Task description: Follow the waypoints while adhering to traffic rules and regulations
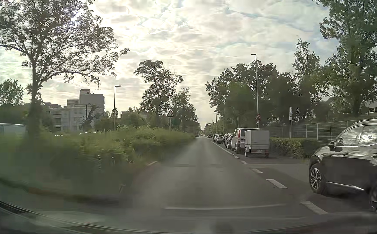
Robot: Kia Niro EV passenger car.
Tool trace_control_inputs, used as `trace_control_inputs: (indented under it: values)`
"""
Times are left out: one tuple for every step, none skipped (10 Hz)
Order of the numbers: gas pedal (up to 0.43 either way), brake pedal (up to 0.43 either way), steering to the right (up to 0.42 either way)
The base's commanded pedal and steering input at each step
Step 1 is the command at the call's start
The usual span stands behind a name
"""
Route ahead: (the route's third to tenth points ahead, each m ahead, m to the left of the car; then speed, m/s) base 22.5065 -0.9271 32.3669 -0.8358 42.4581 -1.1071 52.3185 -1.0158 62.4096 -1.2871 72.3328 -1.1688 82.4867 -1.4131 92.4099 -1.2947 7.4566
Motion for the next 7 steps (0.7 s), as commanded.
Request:
trace_control_inputs:
  values:
    - [0.067, 0.03, 0.003]
    - [0.067, 0.03, 0.003]
    - [0.059, 0.03, 0.003]
    - [0.059, 0.03, 0.003]
    - [0.059, 0.03, 0.003]
    - [0.059, 0.03, 0.003]
    - [0.059, 0.03, 0.003]
